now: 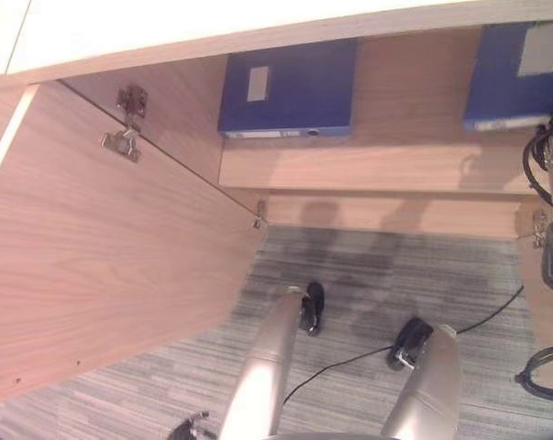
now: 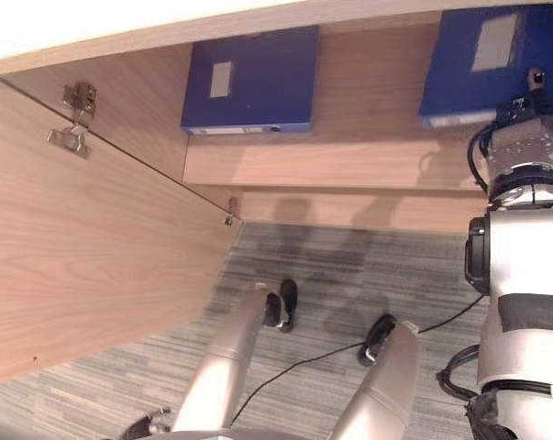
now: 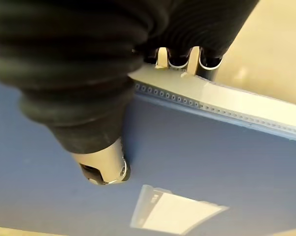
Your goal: Put the empty folder in the office cabinet
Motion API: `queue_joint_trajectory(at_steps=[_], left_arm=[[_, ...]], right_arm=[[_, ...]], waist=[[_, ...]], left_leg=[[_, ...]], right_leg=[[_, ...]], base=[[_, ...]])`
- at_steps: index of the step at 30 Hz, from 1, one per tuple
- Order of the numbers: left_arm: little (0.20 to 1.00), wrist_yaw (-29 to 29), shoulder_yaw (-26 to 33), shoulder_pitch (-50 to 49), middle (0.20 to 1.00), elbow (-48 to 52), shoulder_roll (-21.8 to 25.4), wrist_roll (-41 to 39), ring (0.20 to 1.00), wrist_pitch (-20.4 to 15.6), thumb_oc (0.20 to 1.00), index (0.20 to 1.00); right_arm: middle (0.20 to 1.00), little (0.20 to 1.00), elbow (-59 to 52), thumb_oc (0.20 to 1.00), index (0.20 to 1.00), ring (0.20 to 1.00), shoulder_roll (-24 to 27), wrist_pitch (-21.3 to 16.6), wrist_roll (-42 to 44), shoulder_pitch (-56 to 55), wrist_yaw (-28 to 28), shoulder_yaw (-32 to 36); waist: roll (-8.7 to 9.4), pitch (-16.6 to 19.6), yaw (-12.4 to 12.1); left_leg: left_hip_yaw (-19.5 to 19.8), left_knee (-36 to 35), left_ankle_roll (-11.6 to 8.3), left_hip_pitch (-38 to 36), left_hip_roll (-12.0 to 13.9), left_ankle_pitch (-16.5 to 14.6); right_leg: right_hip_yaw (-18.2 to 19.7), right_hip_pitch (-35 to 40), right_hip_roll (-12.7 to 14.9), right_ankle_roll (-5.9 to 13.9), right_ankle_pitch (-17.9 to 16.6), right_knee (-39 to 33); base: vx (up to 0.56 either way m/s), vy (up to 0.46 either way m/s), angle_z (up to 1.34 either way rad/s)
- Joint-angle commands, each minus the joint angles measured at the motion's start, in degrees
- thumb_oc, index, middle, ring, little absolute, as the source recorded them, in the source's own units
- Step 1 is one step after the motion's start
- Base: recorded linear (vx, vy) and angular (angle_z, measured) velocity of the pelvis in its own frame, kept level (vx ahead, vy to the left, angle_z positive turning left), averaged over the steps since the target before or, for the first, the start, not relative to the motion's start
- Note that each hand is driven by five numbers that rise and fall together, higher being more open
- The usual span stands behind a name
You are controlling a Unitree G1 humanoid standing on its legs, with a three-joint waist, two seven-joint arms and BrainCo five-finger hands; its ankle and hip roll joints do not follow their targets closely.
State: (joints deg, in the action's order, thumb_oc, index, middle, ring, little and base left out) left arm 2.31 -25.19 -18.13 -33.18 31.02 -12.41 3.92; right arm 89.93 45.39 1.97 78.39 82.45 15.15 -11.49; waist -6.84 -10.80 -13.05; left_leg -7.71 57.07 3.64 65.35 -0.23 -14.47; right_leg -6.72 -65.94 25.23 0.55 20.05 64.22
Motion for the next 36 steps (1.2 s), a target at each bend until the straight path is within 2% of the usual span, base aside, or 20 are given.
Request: queue_joint_trajectory(at_steps=[1, 5, 12, 13, 14, 19, 22, 25, 27, 28, 29, 31, 32, 33, 36], left_arm=[[1.000, -2.3, -1.2, 3.7, 1.000, -22.7, -2.7, 6.6, 1.000, 0.7, 1.000, 1.000], [1.000, -5.0, 1.5, 7.3, 1.000, -30.9, -4.5, 5.2, 1.000, -0.4, 1.000, 1.000], [1.000, -6.5, 2.5, 9.4, 1.000, -34.0, -5.5, 4.5, 1.000, -0.9, 1.000, 1.000], [1.000, -6.7, 2.4, 9.7, 1.000, -33.9, -5.6, 4.5, 1.000, -1.0, 1.000, 1.000], [1.000, -6.9, 2.4, 10.1, 1.000, -33.8, -5.6, 4.4, 1.000, -1.0, 1.000, 1.000], [1.000, -7.4, 3.3, 11.1, 1.000, -33.8, -5.0, 4.3, 1.000, -1.4, 1.000, 1.000], [1.000, -7.1, 3.4, 11.1, 1.000, -33.8, -4.4, 4.9, 1.000, -1.7, 1.000, 1.000], [1.000, -6.5, 3.3, 11.7, 1.000, -34.2, -3.5, 6.1, 1.000, -1.6, 1.000, 1.000], [1.000, -5.7, 3.1, 12.5, 1.000, -34.2, -2.8, 7.1, 1.000, -1.7, 1.000, 1.000], [1.000, -5.7, 3.1, 12.6, 1.000, -34.2, -2.9, 7.1, 1.000, -1.7, 1.000, 1.000], [1.000, -5.1, 2.9, 13.2, 1.000, -33.8, -2.5, 7.6, 1.000, -1.6, 1.000, 1.000], [1.000, -5.1, 2.9, 13.2, 1.000, -33.8, -2.6, 7.6, 1.000, -1.6, 1.000, 1.000], [1.000, -4.5, 3.3, 13.5, 1.000, -32.7, -2.0, 7.8, 1.000, -1.9, 1.000, 1.000], [1.000, -4.5, 3.3, 13.5, 1.000, -32.7, -2.0, 7.8, 1.000, -1.9, 1.000, 1.000], [1.000, -4.2, 4.1, 13.7, 1.000, -31.4, -1.4, 7.7, 1.000, -1.9, 1.000, 1.000]], right_arm=[[0.200, 0.200, -5.0, 0.200, 0.200, 0.200, 4.8, -2.4, -0.2, 3.5, -0.6, 0.5], [0.200, 0.200, -3.2, 0.200, 0.200, 0.200, 8.0, -1.6, 1.5, 6.4, -2.0, -2.6], [0.200, 0.200, -3.5, 0.200, 0.200, 0.200, 8.4, -2.7, 2.3, 7.0, -2.6, -4.2], [0.511, 0.511, -3.6, 0.511, 0.511, 0.511, 8.1, -2.9, 2.4, 6.8, -2.6, -4.2], [1.000, 1.000, -3.6, 1.000, 1.000, 1.000, 7.8, -3.0, 2.3, 6.4, -2.8, -4.1], [1.000, 1.000, -5.6, 1.000, 1.000, 1.000, 6.4, -3.0, 1.5, 4.7, -4.3, -4.0], [1.000, 1.000, -5.9, 1.000, 1.000, 1.000, 6.5, -0.7, -2.3, 3.8, -6.3, -6.0], [1.000, 1.000, -4.3, 1.000, 1.000, 1.000, 6.6, 4.1, -9.3, 3.6, -9.0, -9.7], [1.000, 1.000, -2.2, 1.000, 1.000, 1.000, 6.7, 8.2, -19.4, 3.3, -12.3, -13.8], [1.000, 1.000, -1.8, 1.000, 1.000, 1.000, 6.7, 8.2, -19.8, 3.7, -12.7, -14.1], [1.000, 1.000, -1.0, 1.000, 1.000, 1.000, 6.6, 9.7, -26.9, 3.1, -14.3, -16.9], [1.000, 1.000, -0.6, 1.000, 1.000, 1.000, 6.7, 9.7, -27.3, 3.5, -14.7, -17.1], [1.000, 1.000, 0.3, 1.000, 1.000, 1.000, 6.4, 10.0, -37.1, 3.1, -15.7, -21.0], [1.000, 1.000, 0.4, 1.000, 1.000, 1.000, 6.3, 10.0, -37.3, 3.2, -15.8, -21.0], [1.000, 1.000, 1.1, 1.000, 1.000, 1.000, 5.8, 10.5, -47.8, 2.3, -17.2, -25.0]], waist=[[-0.26, -2.3, -0.6], [0.05, -3.2, -1.3], [0.25, -4.3, -1.6], [0.28, -4.4, -1.6], [0.27, -4.4, -1.7], [0.56, -4.5, -2.0], [0.70, -4.6, -2.2], [1.03, -4.8, -2.3], [1.39, -5.2, -2.3], [1.23, -5.3, -2.2], [1.65, -5.4, -2.1], [1.46, -5.5, -2.1], [1.69, -5.5, -2.0], [1.61, -5.6, -1.9], [1.69, -6.0, -1.9]], left_leg=[[3.4, -0.7, 0.03, -1.1, 1.6, -5.1], [3.6, 0.0, -0.25, -0.4, 1.4, -5.1], [3.4, 1.1, -0.20, 0.3, 1.8, -5.4], [3.4, 1.2, -0.19, 0.3, 1.8, -5.4], [3.4, 1.3, -0.13, 0.2, 1.8, -5.5], [3.4, 0.6, -0.26, -0.9, 2.0, -5.5], [3.2, -0.3, -0.37, -1.6, 2.0, -5.2], [3.1, -0.9, -0.51, -2.2, 2.1, -4.8], [3.2, -2.1, -0.75, -2.9, 2.3, -4.1], [3.2, -2.4, -0.75, -3.1, 2.3, -4.0], [3.1, -3.6, -0.94, -3.6, 2.5, -3.4], [3.1, -3.9, -0.96, -3.8, 2.5, -3.3], [2.9, -6.5, -1.08, -5.2, 2.6, -2.1], [3.0, -6.8, -1.07, -5.3, 2.6, -2.0], [3.0, -10.5, -1.33, -7.2, 2.5, -0.4]], right_leg=[[-0.5, 4.3, -0.7, -4.83, 2.6, -3.7], [-0.4, 3.5, -0.3, -4.79, 2.7, -2.8], [-0.3, 2.6, -0.4, -4.63, 2.5, -2.0], [-0.4, 2.6, -0.4, -4.61, 2.5, -1.9], [-0.5, 2.7, -0.4, -4.54, 2.4, -1.9], [-1.2, 3.9, -0.4, -4.13, 2.0, -3.0], [-1.7, 4.8, -0.4, -3.99, 1.6, -3.9], [-2.2, 5.4, -0.3, -3.94, 1.2, -4.5], [-2.8, 6.2, -0.3, -3.72, 0.4, -5.8], [-2.9, 6.4, -0.4, -3.72, 0.2, -6.0], [-3.5, 7.1, -0.4, -3.49, -0.4, -7.2], [-3.6, 7.4, -0.5, -3.50, -0.6, -7.5], [-4.7, 8.7, -0.7, -2.90, -2.0, -10.1], [-4.8, 8.9, -0.8, -2.89, -2.2, -10.3], [-5.8, 10.6, -1.1, -2.02, -4.0, -13.6]], base=[[-0.02, -0.061, -0.03], [0.00, -0.055, 0.11], [0.00, -0.019, 0.08], [0.00, 0.000, 0.00], [0.00, 0.000, 0.00], [0.00, 0.000, 0.00], [0.00, 0.000, 0.00], [0.00, 0.000, 0.00], [-0.02, -0.015, -0.01], [-0.04, -0.028, -0.01], [0.00, 0.000, 0.00], [0.00, 0.000, 0.00], [0.00, 0.000, 0.00], [-0.04, -0.013, -0.01], [-0.02, -0.010, -0.01]])
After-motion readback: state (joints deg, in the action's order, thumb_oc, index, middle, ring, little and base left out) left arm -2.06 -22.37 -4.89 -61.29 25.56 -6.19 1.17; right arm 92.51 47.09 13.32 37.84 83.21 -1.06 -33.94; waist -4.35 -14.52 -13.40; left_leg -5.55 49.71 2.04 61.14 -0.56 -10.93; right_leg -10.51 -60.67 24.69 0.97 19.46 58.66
